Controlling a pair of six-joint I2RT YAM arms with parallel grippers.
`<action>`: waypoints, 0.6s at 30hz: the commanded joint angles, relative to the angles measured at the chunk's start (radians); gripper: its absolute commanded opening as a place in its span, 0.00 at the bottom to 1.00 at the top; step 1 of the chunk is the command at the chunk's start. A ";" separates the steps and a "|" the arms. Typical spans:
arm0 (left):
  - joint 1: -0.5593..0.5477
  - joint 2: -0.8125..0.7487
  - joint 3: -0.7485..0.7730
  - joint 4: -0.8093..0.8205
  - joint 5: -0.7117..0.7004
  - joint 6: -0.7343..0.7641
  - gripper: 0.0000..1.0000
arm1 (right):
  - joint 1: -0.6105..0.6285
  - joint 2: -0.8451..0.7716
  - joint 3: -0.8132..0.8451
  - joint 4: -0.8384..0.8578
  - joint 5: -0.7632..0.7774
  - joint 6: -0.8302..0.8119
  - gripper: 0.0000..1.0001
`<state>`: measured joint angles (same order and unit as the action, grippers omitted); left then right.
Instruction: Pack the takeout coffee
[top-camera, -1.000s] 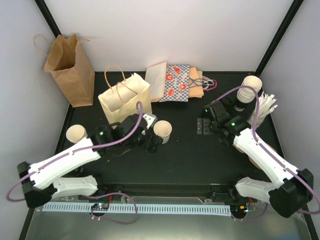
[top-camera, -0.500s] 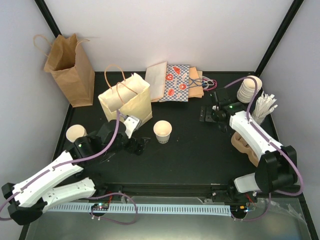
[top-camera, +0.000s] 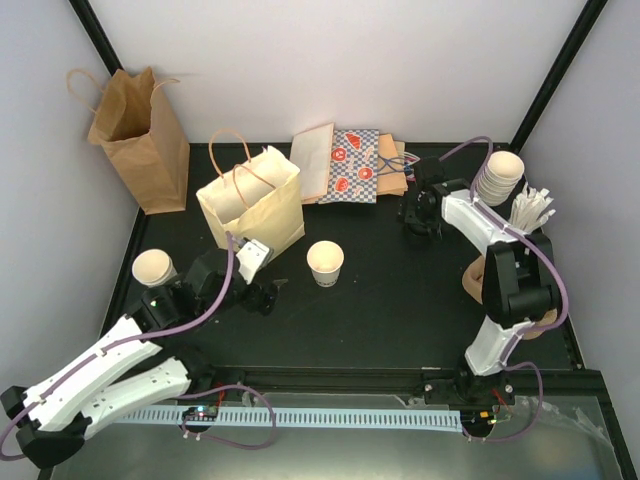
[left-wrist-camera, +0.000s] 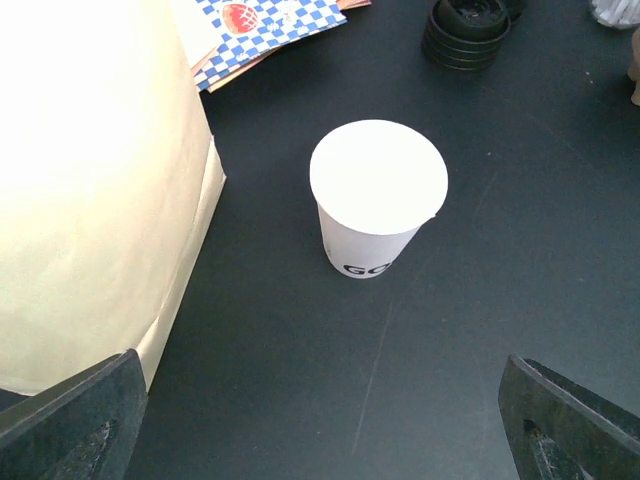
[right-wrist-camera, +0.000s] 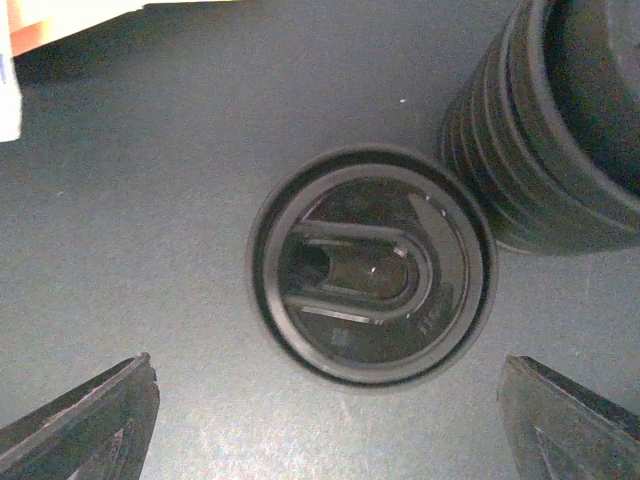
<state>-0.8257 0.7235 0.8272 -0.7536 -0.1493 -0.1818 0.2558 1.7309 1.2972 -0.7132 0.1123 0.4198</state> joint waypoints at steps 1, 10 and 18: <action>0.005 -0.054 -0.024 0.054 0.005 0.051 0.99 | -0.007 0.061 0.061 -0.010 0.074 -0.015 0.95; 0.005 -0.100 -0.069 0.115 0.045 0.076 0.99 | -0.022 0.144 0.118 -0.016 0.078 -0.001 0.91; 0.005 -0.088 -0.066 0.110 0.046 0.077 0.99 | -0.038 0.169 0.124 -0.012 0.075 0.014 0.86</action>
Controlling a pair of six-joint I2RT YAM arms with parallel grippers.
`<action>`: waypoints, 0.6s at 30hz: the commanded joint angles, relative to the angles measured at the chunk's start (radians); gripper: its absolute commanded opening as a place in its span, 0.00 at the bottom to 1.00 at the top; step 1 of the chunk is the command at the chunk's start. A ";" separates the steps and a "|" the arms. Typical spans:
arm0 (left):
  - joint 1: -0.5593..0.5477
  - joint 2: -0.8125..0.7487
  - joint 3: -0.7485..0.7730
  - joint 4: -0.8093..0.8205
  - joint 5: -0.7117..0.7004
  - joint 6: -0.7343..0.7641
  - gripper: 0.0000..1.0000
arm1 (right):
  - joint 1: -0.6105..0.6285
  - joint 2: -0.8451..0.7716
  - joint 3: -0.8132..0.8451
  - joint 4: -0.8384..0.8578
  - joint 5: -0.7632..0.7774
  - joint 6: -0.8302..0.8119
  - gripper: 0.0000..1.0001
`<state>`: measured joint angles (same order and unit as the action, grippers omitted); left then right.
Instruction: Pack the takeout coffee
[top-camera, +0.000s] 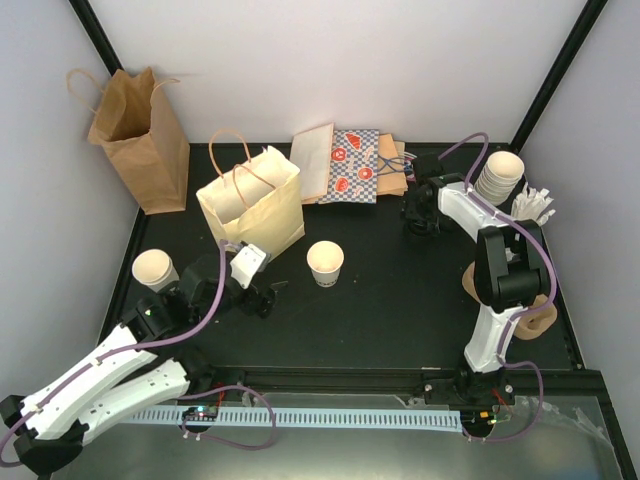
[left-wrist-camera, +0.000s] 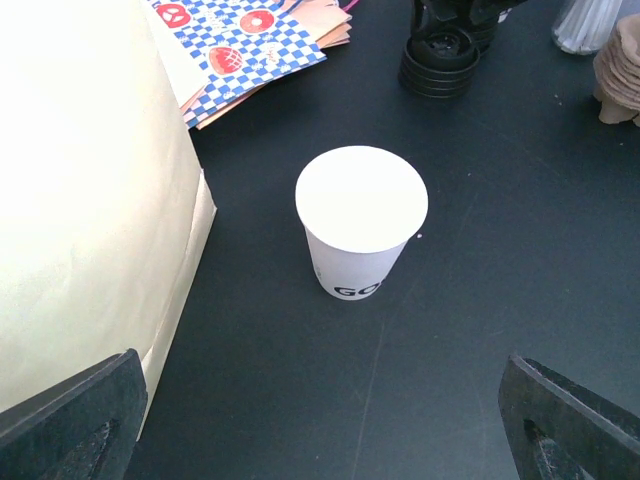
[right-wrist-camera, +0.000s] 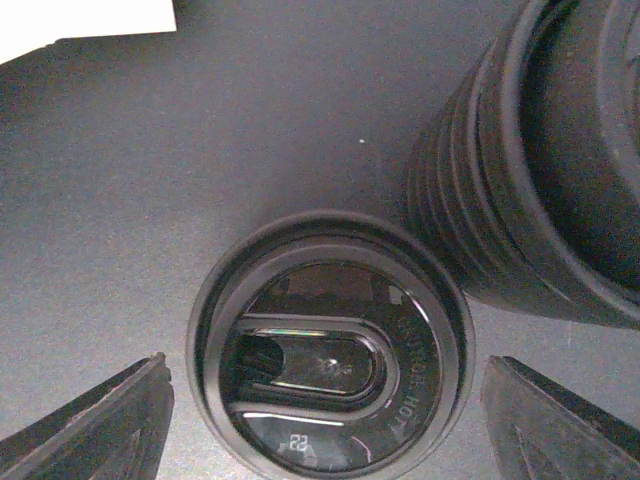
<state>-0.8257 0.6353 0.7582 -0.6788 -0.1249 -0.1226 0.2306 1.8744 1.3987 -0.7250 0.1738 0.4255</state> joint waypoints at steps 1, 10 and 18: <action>0.005 -0.002 0.003 0.035 0.021 0.018 0.99 | -0.014 0.028 0.023 -0.001 0.014 0.006 0.86; 0.006 -0.002 0.003 0.034 0.010 0.014 0.99 | -0.016 0.047 0.029 -0.002 0.004 -0.001 0.87; 0.005 0.003 0.003 0.032 0.005 0.011 0.99 | -0.017 0.055 0.029 0.002 -0.009 0.002 0.77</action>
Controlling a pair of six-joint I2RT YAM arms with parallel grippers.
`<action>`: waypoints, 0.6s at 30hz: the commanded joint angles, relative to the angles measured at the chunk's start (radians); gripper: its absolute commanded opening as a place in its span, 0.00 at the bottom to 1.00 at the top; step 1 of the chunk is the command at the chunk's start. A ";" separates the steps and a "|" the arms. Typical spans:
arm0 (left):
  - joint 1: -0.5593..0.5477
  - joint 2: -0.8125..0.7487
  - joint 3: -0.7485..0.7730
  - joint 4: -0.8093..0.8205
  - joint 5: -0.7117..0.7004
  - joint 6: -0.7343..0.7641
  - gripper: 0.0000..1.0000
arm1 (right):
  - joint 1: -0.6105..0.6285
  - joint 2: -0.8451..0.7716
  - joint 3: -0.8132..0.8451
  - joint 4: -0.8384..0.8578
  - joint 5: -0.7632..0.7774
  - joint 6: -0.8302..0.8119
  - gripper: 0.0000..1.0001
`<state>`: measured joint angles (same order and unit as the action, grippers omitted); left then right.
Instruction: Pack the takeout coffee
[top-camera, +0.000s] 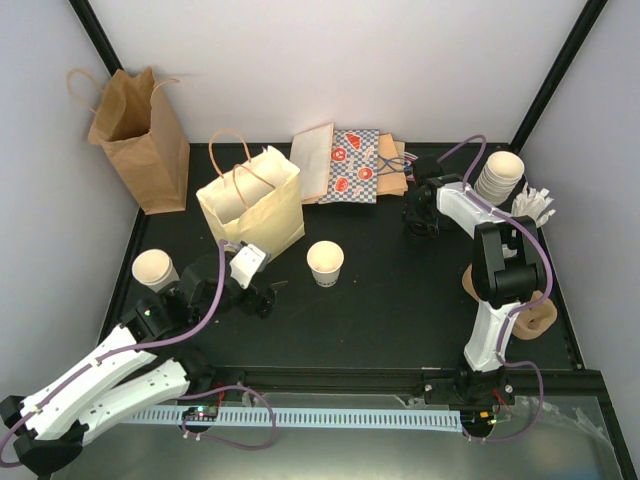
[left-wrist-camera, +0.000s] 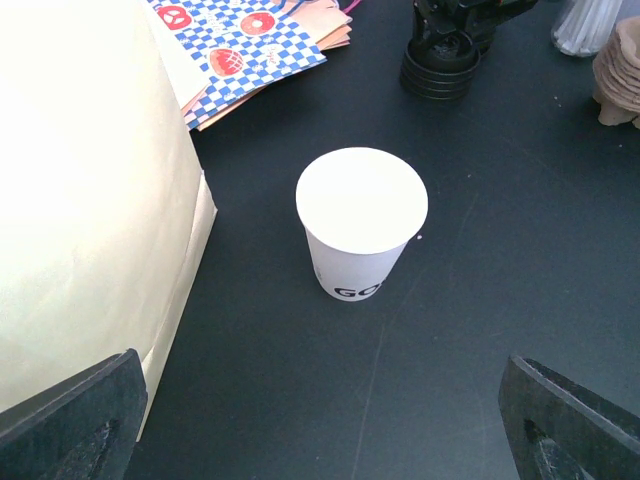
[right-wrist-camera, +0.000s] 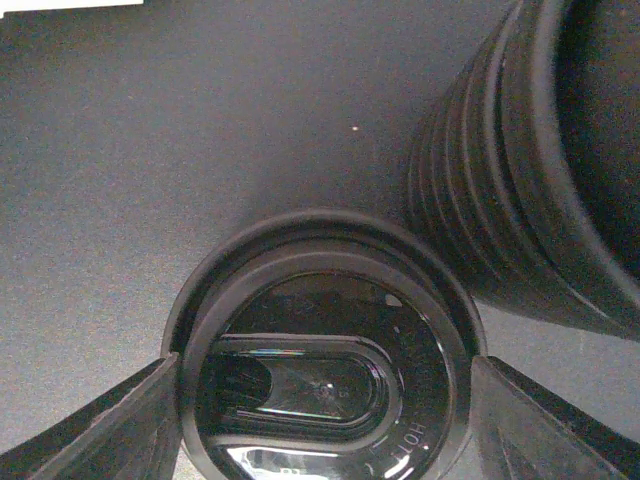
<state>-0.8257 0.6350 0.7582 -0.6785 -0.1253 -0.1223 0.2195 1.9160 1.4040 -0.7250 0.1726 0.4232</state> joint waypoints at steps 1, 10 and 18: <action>0.005 0.003 0.003 0.031 0.004 0.010 0.99 | -0.006 0.014 0.024 0.002 -0.008 0.005 0.77; 0.005 -0.001 0.003 0.032 0.005 0.010 0.99 | -0.006 -0.032 0.021 -0.009 -0.024 0.000 0.75; 0.005 0.007 0.004 0.028 0.010 0.010 0.99 | -0.007 -0.074 0.026 -0.037 -0.029 -0.011 0.75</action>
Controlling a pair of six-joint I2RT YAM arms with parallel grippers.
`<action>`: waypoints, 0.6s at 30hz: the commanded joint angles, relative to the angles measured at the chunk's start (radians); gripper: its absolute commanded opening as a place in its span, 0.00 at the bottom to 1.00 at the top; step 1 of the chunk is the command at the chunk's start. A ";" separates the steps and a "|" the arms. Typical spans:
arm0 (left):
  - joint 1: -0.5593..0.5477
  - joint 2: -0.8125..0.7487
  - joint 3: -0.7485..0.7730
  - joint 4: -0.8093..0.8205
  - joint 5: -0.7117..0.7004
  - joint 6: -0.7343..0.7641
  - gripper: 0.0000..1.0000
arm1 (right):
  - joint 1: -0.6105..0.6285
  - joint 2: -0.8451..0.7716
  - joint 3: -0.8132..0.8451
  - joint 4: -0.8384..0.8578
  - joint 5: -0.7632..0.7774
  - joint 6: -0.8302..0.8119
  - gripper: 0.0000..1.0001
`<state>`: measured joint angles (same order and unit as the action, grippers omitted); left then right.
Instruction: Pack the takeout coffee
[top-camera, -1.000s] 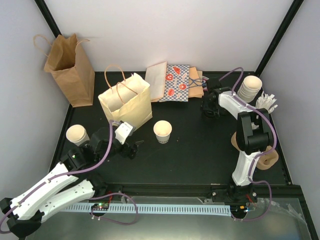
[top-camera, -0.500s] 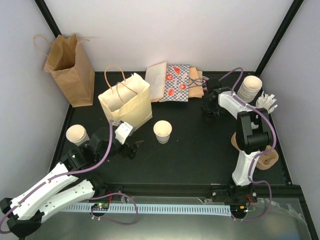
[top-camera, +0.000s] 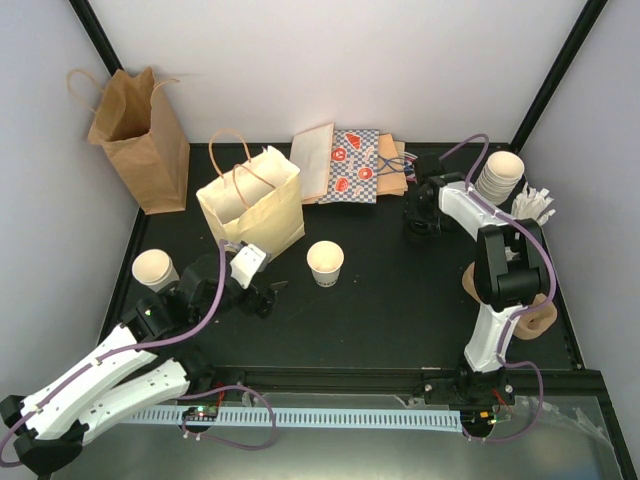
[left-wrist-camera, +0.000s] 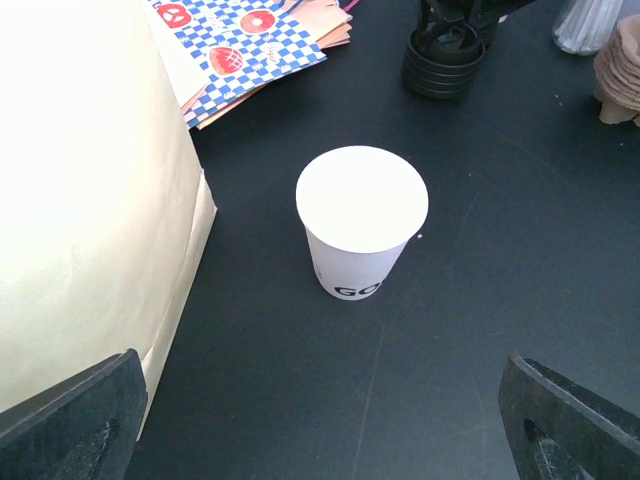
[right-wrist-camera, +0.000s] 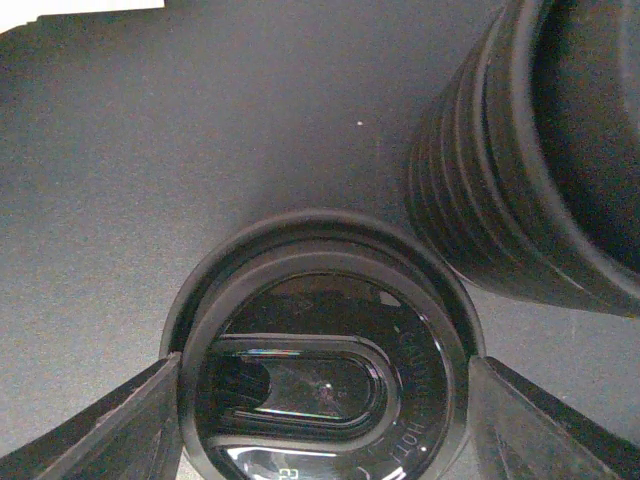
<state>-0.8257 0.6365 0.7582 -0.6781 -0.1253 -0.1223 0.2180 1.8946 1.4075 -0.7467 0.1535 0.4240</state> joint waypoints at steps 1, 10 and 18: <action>0.005 0.003 0.003 0.028 0.012 0.008 0.99 | -0.004 -0.057 0.020 -0.016 -0.015 -0.011 0.75; 0.005 -0.004 0.003 0.030 0.013 0.007 0.99 | 0.022 -0.106 -0.027 -0.008 -0.043 -0.026 0.75; 0.005 0.001 0.003 0.029 0.017 0.006 0.99 | 0.027 -0.127 -0.054 -0.022 0.048 -0.045 0.74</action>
<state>-0.8257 0.6369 0.7578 -0.6785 -0.1249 -0.1226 0.2447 1.8065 1.3727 -0.7631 0.1852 0.4000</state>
